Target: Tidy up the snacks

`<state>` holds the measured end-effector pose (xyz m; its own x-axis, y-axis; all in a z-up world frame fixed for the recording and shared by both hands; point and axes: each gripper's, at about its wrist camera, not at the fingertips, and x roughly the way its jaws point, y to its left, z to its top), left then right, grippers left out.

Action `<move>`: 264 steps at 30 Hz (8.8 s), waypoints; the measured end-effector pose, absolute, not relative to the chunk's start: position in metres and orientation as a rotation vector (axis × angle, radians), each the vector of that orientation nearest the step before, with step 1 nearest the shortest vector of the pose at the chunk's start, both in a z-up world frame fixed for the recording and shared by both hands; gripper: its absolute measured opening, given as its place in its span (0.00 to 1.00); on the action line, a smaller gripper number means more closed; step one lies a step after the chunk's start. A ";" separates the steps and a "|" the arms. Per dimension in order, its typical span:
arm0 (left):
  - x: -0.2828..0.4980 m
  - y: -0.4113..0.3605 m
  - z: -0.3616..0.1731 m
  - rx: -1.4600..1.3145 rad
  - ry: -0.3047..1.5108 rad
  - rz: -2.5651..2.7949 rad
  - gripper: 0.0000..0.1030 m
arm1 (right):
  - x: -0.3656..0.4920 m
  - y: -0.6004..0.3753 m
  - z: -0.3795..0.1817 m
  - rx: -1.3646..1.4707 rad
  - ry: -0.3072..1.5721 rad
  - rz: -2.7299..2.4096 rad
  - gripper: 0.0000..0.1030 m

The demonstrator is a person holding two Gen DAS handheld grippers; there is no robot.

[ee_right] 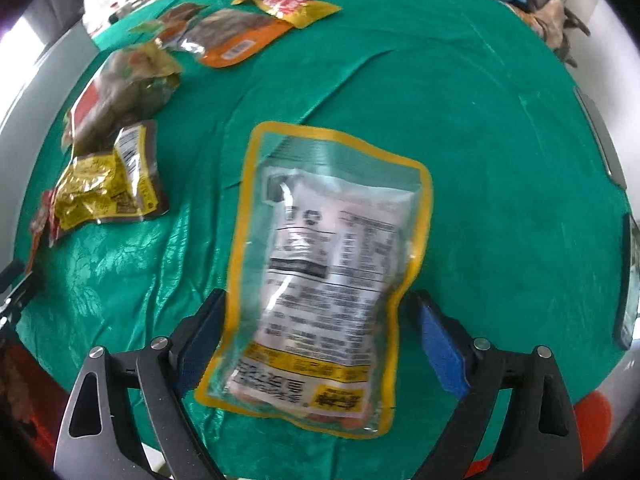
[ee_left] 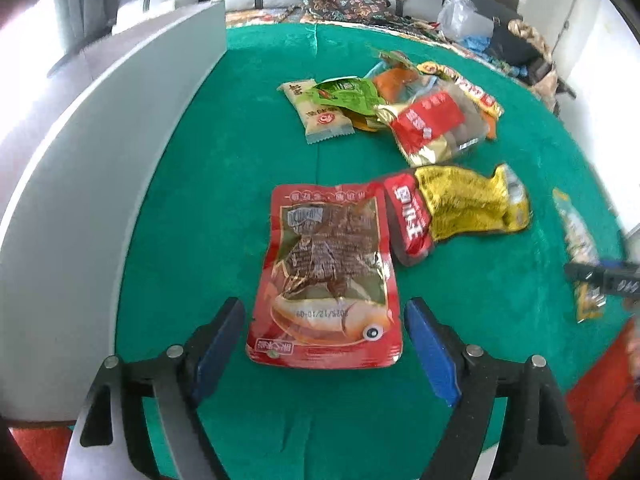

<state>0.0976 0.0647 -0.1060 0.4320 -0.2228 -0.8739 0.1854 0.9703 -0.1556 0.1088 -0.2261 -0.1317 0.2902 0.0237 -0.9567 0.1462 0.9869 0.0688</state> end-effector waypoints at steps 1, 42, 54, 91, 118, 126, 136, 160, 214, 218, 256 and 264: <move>0.101 0.066 -0.105 -0.067 1.105 -0.270 0.79 | 0.108 -0.230 -0.131 0.159 1.275 -0.078 0.90; 0.097 0.126 -0.020 -0.524 0.837 -0.409 0.13 | 0.101 -0.237 -0.044 0.583 1.051 0.225 0.56; 0.080 0.289 0.086 -0.609 0.614 -0.228 0.13 | 0.174 -0.074 0.063 0.487 0.938 0.586 0.57; 0.083 0.089 -0.046 -0.281 0.948 -0.311 0.90 | 0.167 -0.128 -0.118 0.294 1.044 0.280 0.84; 0.175 0.024 -0.137 0.075 0.944 -0.163 1.00 | 0.138 -0.295 -0.135 0.138 0.921 -0.229 0.92; 0.176 0.023 -0.137 0.077 0.944 -0.163 1.00 | 0.137 -0.295 -0.135 0.140 0.921 -0.228 0.92; 0.176 0.023 -0.137 0.078 0.944 -0.159 1.00 | 0.137 -0.295 -0.135 0.141 0.921 -0.227 0.92; 0.175 0.023 -0.137 0.079 0.944 -0.158 1.00 | 0.138 -0.295 -0.135 0.141 0.922 -0.227 0.92; 0.174 0.022 -0.136 0.081 0.943 -0.158 1.00 | 0.138 -0.295 -0.135 0.142 0.923 -0.227 0.92; 0.175 0.022 -0.136 0.081 0.943 -0.158 1.00 | 0.139 -0.295 -0.135 0.142 0.923 -0.227 0.92; 0.239 -0.126 -0.102 0.506 0.981 -0.440 0.88 | 0.138 -0.295 -0.135 0.143 0.924 -0.226 0.92; 0.226 -0.098 -0.085 0.340 1.018 -0.397 0.54 | 0.138 -0.295 -0.135 0.143 0.924 -0.225 0.92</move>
